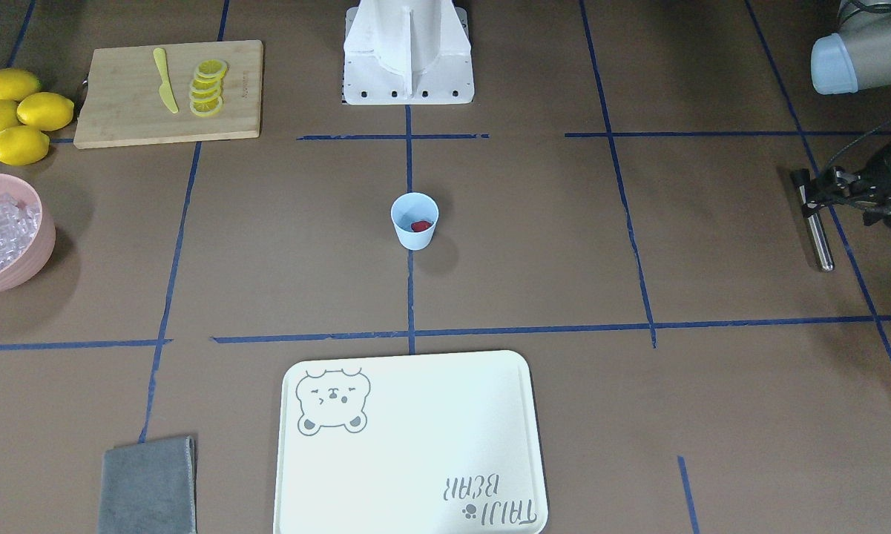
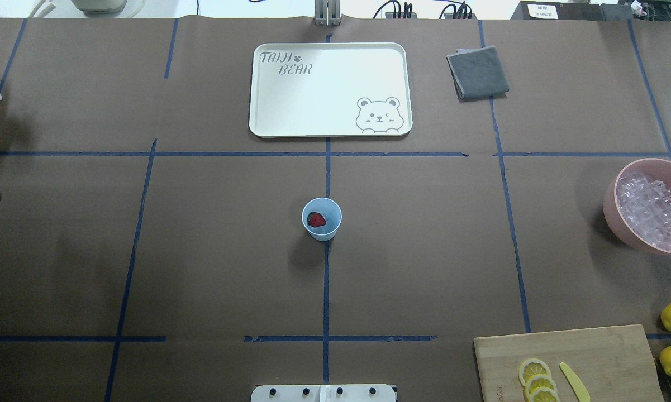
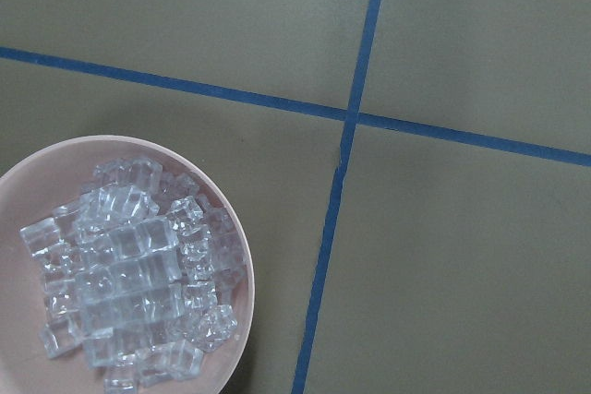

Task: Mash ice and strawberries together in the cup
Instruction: 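Move the left gripper back toward the metal pestle, then lower the left gripper onto the metal pestle and grasp it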

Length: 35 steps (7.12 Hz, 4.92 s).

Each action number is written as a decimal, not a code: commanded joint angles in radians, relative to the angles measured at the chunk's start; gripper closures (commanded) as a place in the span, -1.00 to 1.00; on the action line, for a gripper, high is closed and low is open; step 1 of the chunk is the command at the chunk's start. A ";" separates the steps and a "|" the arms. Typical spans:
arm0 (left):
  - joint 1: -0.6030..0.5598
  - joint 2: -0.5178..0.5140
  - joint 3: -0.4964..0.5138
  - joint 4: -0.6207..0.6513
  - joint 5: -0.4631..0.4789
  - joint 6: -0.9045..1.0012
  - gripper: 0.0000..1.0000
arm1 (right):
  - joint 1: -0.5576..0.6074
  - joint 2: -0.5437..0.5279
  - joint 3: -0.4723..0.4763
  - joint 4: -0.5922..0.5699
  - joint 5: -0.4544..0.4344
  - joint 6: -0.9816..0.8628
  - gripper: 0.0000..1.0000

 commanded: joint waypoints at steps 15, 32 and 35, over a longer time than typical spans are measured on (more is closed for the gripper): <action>0.090 0.059 0.375 -0.597 0.016 -0.303 -1.00 | 0.000 0.000 0.010 0.000 0.000 0.000 -0.98; 0.017 0.033 -0.112 -0.434 0.071 -0.216 1.00 | 0.000 0.017 0.023 -0.002 0.038 0.000 -0.98; 0.147 -0.129 -0.180 -0.430 0.190 -0.242 1.00 | 0.002 0.017 0.028 -0.008 0.055 0.000 -0.98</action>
